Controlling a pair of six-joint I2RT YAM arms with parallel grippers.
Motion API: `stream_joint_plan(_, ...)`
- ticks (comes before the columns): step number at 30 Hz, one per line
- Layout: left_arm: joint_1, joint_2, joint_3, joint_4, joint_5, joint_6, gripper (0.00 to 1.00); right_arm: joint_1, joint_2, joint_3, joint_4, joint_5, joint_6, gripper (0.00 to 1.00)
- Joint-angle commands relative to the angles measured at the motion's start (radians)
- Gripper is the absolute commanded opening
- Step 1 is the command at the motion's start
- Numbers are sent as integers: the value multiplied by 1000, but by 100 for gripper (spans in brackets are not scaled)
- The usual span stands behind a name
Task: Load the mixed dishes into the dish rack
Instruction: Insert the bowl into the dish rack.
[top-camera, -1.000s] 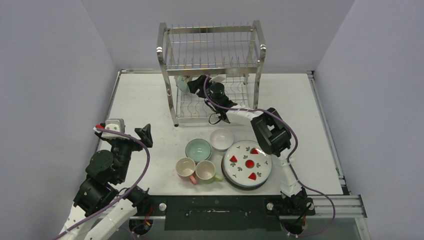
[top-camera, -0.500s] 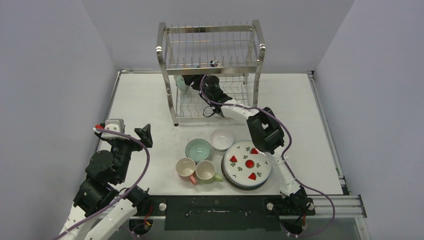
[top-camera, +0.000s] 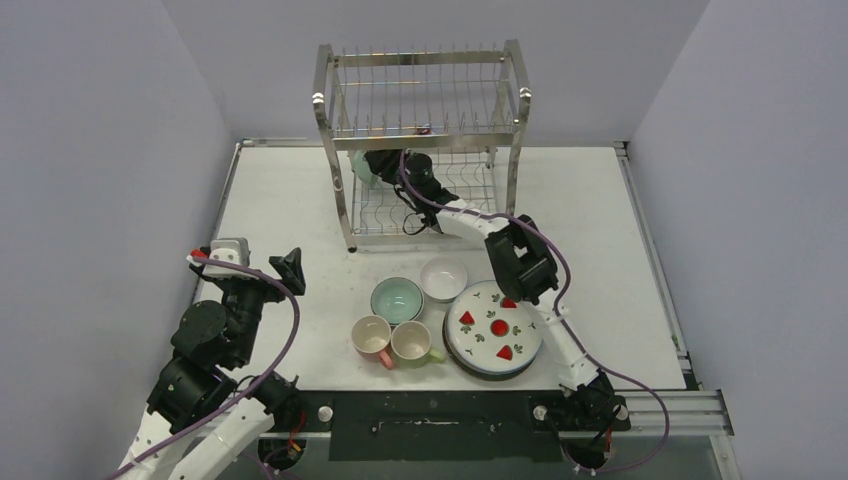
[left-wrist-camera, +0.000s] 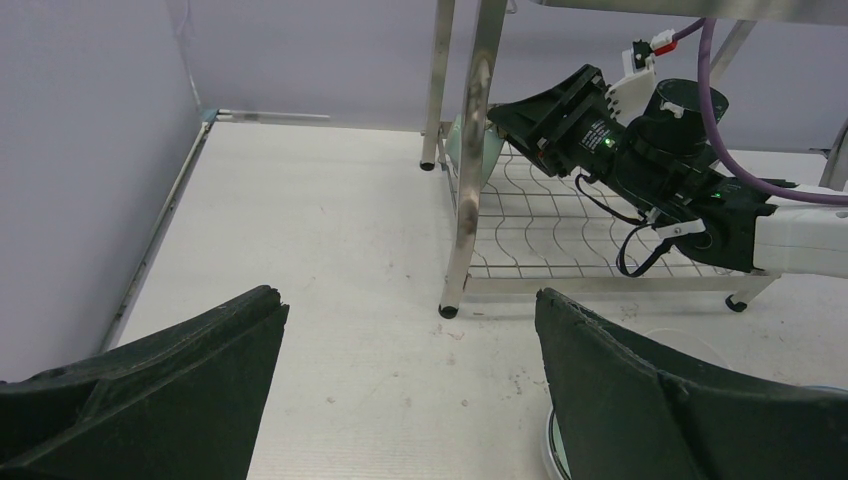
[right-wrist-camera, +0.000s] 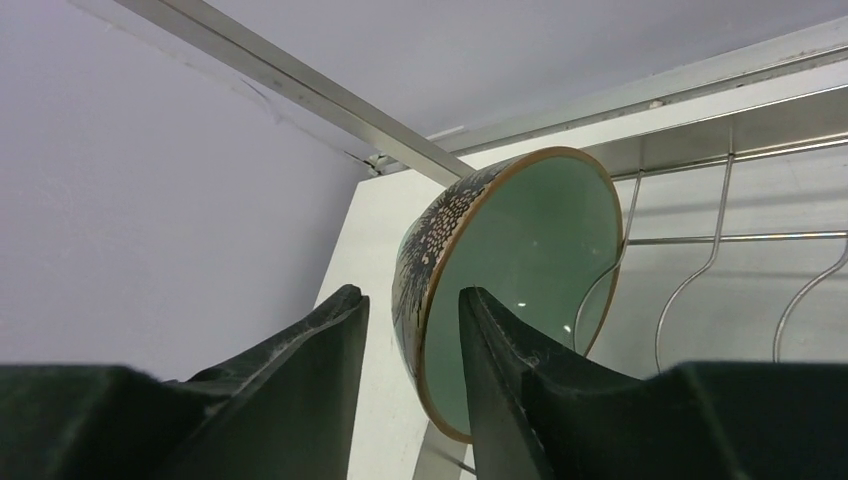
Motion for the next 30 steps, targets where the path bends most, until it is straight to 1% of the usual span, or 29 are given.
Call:
stream_joint_plan(1,3,-2,3,53,6,11,95,1,7,54,53,-39,38,35)
stream_joint_plan(4,3,-2,3,52,5,11,95,-2,18,59,68,-49,62,30)
stream_joint_plan(6,3,-3,3,52,6,11,95,-4,24,57,85,-53,79,23)
stream_joint_plan(8,3,-3,3,53,4,11,95,-5,29,56,102,-57,96,14)
stream_joint_plan(10,3,-3,3,51,4,11,95,-8,29,53,113,-56,111,1)
stream_joint_plan(18,3,-3,3,52,3,11,95,-16,1,45,122,-65,108,0)
stream_joint_plan(30,3,-2,3,51,6,11,95,-54,-26,40,36,-148,88,0)
